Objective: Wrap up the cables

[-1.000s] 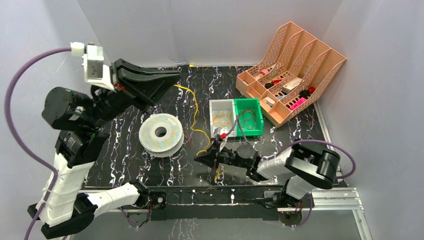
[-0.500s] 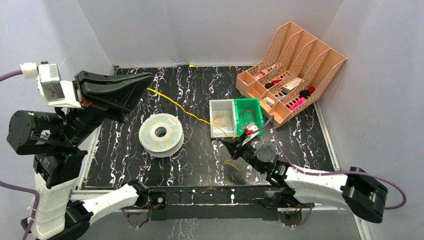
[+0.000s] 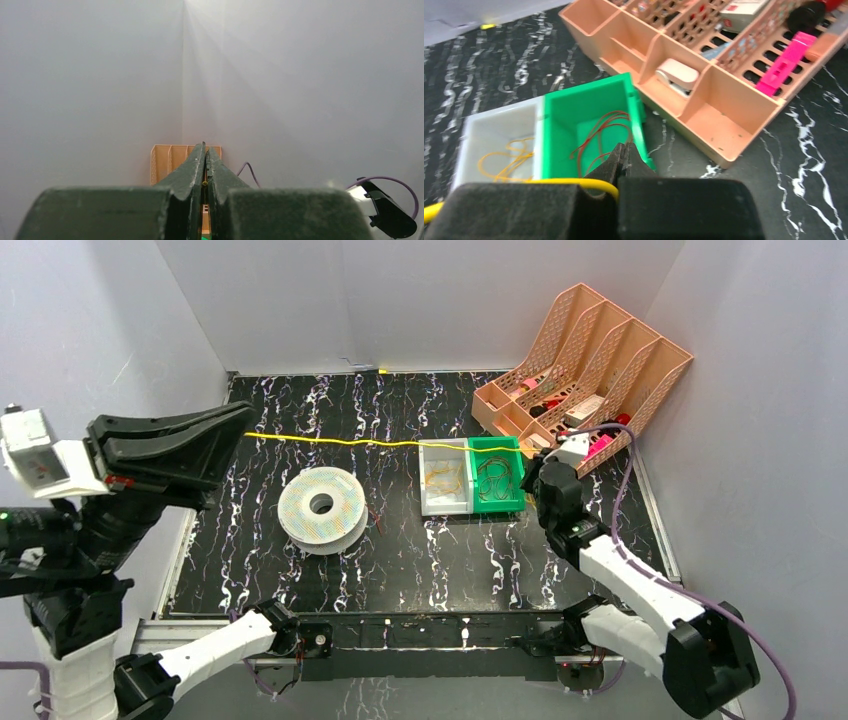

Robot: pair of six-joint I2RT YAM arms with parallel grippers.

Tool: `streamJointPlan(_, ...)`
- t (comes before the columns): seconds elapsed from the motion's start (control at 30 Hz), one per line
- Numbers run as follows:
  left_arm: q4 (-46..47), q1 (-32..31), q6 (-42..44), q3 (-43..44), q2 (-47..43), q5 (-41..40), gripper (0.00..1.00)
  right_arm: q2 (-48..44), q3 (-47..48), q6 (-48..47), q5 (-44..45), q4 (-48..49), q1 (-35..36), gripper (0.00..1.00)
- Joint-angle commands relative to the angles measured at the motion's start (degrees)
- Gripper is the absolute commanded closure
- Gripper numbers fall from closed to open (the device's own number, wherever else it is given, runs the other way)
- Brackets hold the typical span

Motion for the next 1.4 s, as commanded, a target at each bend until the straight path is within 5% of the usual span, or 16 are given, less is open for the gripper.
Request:
streamJointPlan(0.0, -1.7, -0.2, 2.8, 3.8, -2.7, -4.5, 1.00, 4.6, 4.1, 1.3, 0.5, -3.2, -6.6, 1.00)
streamJointPlan(0.67, -8.9, -0.3, 7.6, 9.8, -8.7, -10.4, 1.00, 20.7, 12.8, 4.1, -2.0, -6.4, -30.9, 0.93)
streamJointPlan(1.03, -9.4, -1.3, 7.2, 9.4, -9.6, -10.8, 1.00, 19.0, 13.5, 4.9, -5.9, -6.7, -31.4, 0.83)
streamJointPlan(1.2, -9.3, -1.4, 6.1, 8.4, -8.7, -9.3, 1.00, 17.1, 12.0, 5.5, -8.7, -7.9, -31.4, 0.65)
streamJointPlan(1.37, -8.2, -1.4, 4.0, 4.5, -7.3, -7.6, 1.00, 14.4, 9.4, 5.9, -13.8, -8.6, -31.4, 0.58)
